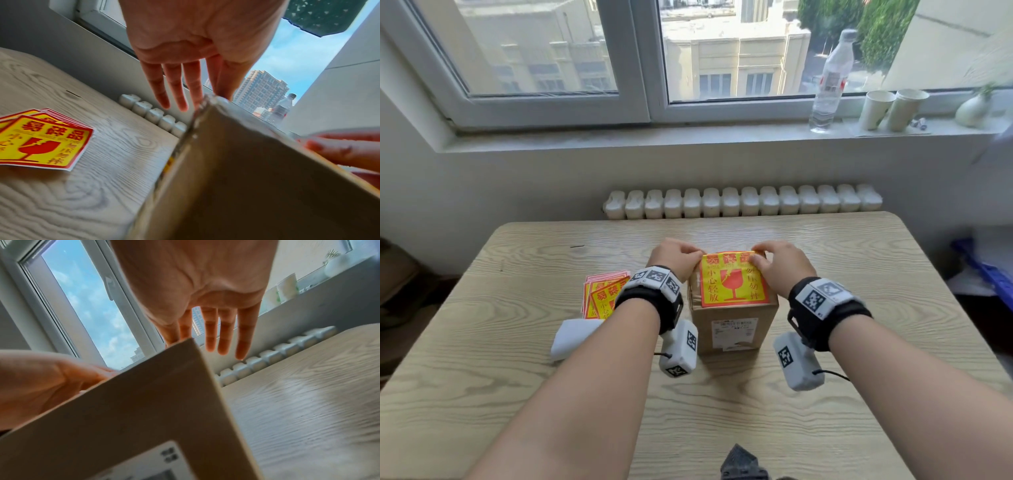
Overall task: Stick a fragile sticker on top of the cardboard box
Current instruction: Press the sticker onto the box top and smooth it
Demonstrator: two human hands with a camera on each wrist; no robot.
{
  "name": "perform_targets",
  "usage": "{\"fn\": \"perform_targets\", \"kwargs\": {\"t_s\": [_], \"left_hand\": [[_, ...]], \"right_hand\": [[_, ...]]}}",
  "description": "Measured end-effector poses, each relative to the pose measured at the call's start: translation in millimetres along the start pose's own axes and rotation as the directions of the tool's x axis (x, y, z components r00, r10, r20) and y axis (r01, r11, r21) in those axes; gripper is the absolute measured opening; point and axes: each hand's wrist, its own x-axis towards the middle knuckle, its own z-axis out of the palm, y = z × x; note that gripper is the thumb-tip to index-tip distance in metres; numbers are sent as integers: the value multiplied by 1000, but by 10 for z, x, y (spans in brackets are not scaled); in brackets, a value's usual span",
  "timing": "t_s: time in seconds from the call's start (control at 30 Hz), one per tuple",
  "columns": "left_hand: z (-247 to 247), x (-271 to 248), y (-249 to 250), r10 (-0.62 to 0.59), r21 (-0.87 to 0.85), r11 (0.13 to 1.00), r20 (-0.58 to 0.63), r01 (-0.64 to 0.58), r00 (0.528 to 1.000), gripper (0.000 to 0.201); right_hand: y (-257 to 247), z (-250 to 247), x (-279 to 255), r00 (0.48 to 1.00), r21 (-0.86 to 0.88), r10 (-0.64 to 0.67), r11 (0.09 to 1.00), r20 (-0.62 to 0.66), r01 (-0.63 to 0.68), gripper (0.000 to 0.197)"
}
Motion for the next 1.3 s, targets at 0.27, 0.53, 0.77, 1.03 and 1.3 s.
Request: {"fn": "perform_targets", "kwargs": {"t_s": [0.27,0.53,0.77,1.03,1.3], "left_hand": [[-123,-107,43,-247,-252,921,209,296,946,26],[-119,129,192,-239,-381,881,152,280,959,44],[-226,658,301,11,-114,993,86,-1,996,63],[-186,1176,385,163,262,938,247,-227,955,66],[-197,1292,417,85,251,957,248,-149,965,51]], "right_hand": [[68,-9,-23,979,161,168,969,115,-185,44],[-66,-28,226,985,213,168,962,38,-173,40],[-280,-71,637,998,168,67,983,14,-68,54],[-385,0,1197,992,-103,3,995,128,10,52],[-400,31,1369,991,-103,19,995,131,-5,50]]}}
